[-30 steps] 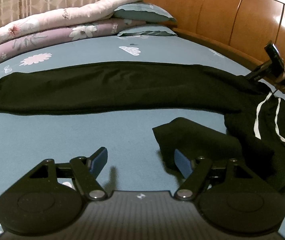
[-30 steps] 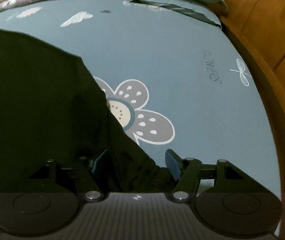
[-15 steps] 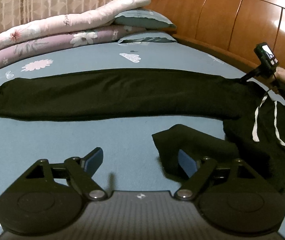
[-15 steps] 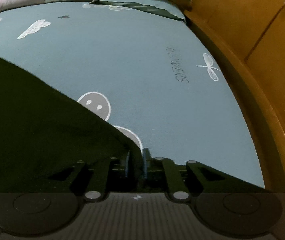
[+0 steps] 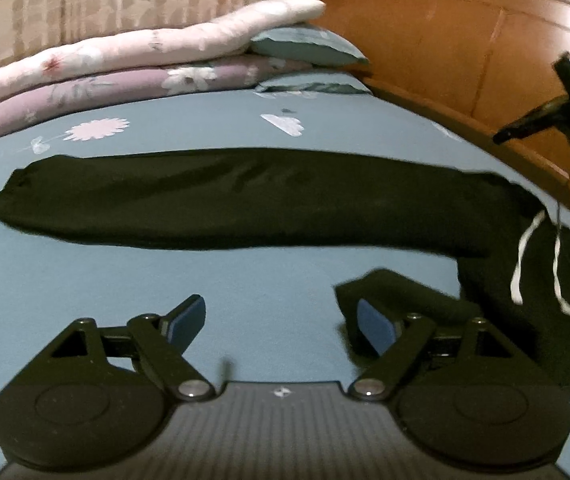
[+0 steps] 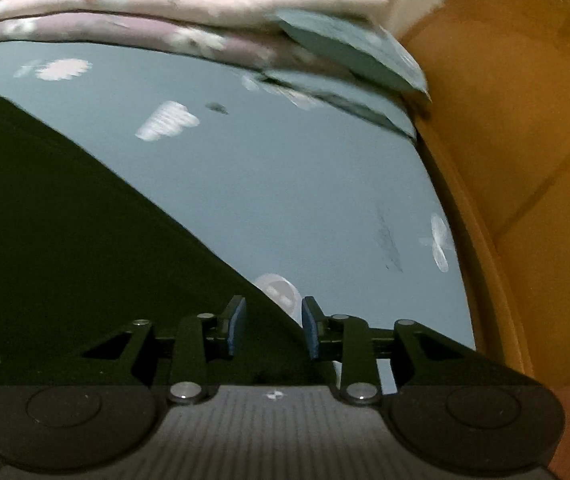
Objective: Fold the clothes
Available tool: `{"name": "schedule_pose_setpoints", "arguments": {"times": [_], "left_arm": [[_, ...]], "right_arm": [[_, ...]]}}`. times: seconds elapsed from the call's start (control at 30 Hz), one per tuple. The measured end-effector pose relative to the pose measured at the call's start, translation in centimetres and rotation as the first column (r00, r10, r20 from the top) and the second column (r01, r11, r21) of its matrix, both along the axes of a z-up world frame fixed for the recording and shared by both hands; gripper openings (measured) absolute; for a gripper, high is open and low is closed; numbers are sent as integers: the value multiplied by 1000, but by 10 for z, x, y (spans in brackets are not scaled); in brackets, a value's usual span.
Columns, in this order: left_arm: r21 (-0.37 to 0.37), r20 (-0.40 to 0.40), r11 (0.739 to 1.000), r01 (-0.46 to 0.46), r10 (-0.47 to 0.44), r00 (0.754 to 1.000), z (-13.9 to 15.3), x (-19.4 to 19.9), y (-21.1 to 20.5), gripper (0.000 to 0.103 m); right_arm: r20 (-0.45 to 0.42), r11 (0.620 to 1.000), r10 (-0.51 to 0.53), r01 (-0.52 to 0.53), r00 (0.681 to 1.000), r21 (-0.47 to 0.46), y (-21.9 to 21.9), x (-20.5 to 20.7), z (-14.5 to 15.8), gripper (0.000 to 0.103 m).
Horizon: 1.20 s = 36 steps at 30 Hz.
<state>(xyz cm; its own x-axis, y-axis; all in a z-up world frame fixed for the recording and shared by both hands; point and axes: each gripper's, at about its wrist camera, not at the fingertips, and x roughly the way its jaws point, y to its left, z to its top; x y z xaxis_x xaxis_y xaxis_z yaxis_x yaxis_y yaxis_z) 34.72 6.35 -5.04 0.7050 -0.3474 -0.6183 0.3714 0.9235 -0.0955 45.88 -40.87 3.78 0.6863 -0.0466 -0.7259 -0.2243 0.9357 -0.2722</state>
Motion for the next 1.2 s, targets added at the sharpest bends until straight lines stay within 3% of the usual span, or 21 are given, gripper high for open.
{"name": "schedule_pose_setpoints", "arguments": {"times": [0.2, 0.4, 0.43, 0.47, 0.63, 0.8, 0.87, 0.93, 1.1, 1.2], "left_arm": [[-45, -17, 996, -82, 82, 997, 11, 5, 23, 87], [-83, -10, 991, -102, 101, 995, 27, -3, 31, 89], [-79, -2, 991, -103, 104, 995, 29, -5, 30, 90], [-76, 6, 992, -105, 106, 994, 31, -7, 30, 91], [-94, 11, 991, -94, 96, 995, 31, -5, 33, 91], [-123, 4, 987, -105, 107, 994, 27, -1, 43, 91], [-131, 0, 985, -113, 114, 993, 25, 2, 46, 91], [-134, -5, 984, -116, 116, 993, 22, 4, 45, 91], [-114, -14, 987, -114, 113, 993, 17, 7, 41, 91], [-112, -1, 990, -90, 90, 996, 18, 5, 37, 91]], "right_arm": [[29, 990, 136, -135, 990, -32, 63, -29, 50, 34], [58, 969, 242, -244, 969, 47, 136, -49, 72, 30], [57, 961, 263, -267, 963, 68, 149, -49, 69, 20], [48, 951, 294, -297, 955, 83, 162, -51, 61, 17], [-70, 899, 434, -427, 898, 93, 219, -45, -13, 17], [-126, 863, 498, -504, 858, -29, 242, -41, -72, 20], [-118, 848, 517, -526, 848, -68, 243, -40, -80, 20], [-127, 842, 529, -538, 839, -40, 238, -32, -84, 20], [-106, 852, 516, -522, 850, -37, 225, -12, -90, 21], [-96, 838, 539, -544, 837, -42, 224, -11, -94, 24]]}}
